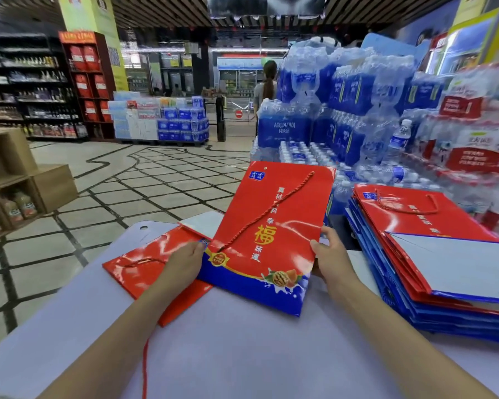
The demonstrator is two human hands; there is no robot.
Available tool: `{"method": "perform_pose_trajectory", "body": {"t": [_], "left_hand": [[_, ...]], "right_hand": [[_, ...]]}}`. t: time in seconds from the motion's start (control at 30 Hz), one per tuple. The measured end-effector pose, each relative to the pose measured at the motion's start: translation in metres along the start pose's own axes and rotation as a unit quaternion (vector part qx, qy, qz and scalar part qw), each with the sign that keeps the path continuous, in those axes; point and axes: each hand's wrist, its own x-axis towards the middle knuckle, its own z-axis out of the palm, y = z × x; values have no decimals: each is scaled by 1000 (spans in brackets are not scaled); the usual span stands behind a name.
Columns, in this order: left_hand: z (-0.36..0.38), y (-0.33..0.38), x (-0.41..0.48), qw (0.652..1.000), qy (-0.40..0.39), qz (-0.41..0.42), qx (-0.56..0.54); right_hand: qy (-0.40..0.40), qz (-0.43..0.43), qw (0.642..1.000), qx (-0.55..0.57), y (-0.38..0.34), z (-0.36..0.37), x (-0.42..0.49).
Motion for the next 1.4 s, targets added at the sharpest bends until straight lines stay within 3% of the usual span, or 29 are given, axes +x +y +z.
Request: {"method": "perform_pose_trajectory", "body": {"t": [0.17, 0.3, 0.37, 0.53, 0.83, 0.9, 0.97, 1.03, 1.07, 1.13, 1.4], "left_hand": [[-4, -22, 3, 974, 10, 6, 228], [-23, -29, -3, 938, 75, -68, 332], [-28, -34, -5, 920, 70, -90, 376], [-48, -31, -7, 913, 22, -179, 367], [-58, -24, 2, 924, -5, -202, 324], [-53, -8, 4, 963, 26, -158, 217], [-45, 21, 0, 994, 20, -95, -40], [-40, 52, -7, 951, -44, -65, -298], [-40, 62, -8, 931, -62, -30, -358], [-40, 74, -11, 923, -71, 41, -377], [-48, 85, -11, 916, 50, 167, -362]], "right_hand": [[58, -15, 998, 28, -2, -11, 2], [64, -40, 997, -9, -10, -20, -1], [74, -60, 995, -22, -13, -19, -5], [135, -76, 988, 0, -27, -18, -8], [118, -131, 983, 42, -50, -32, -7], [95, -136, 985, 45, -55, -35, -10], [68, -141, 987, 32, -56, -33, -14], [47, -144, 988, 27, -53, -29, -18], [38, -144, 988, 25, -50, -27, -20], [18, -148, 989, 17, -46, -25, -22], [14, -220, 975, 0, -65, -30, -23]]}}
